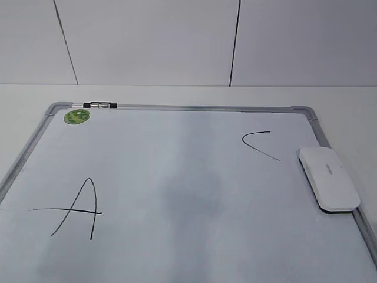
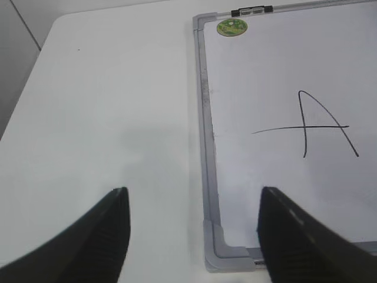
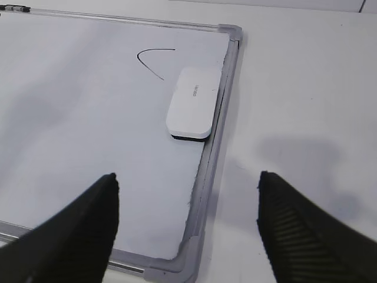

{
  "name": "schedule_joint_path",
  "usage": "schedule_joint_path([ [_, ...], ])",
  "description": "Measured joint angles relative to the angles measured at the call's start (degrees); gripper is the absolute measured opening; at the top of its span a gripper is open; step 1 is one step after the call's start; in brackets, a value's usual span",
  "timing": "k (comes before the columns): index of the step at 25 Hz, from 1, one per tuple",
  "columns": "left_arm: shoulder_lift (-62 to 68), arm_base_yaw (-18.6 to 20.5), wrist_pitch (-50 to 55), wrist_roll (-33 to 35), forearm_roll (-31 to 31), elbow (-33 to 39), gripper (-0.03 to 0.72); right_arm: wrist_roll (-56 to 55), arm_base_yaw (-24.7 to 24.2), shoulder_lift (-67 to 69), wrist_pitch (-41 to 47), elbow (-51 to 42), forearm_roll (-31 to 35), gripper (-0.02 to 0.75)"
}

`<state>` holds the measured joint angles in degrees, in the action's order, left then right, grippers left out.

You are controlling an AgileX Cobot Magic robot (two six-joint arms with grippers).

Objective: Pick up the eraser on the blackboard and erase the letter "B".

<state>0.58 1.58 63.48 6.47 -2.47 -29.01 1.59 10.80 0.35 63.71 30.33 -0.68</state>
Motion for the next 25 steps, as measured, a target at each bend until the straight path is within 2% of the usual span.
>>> schedule_joint_path([
  [5, 0.00, 0.00, 0.00, 0.00, 0.00, 0.00, 0.474, -0.10, 0.00, -0.05, 1.82, -1.50, -1.54, 0.575],
  [17, 0.00, 0.00, 0.00, 0.00, 0.00, 0.00, 0.463, -0.32, 0.00, -0.05, 1.92, -1.63, -1.94, 0.575],
  [25, 0.00, 0.00, 0.00, 0.00, -0.12, 0.00, 0.431, -0.32, 0.00, -0.14, 1.92, -1.63, -1.94, 0.575],
])
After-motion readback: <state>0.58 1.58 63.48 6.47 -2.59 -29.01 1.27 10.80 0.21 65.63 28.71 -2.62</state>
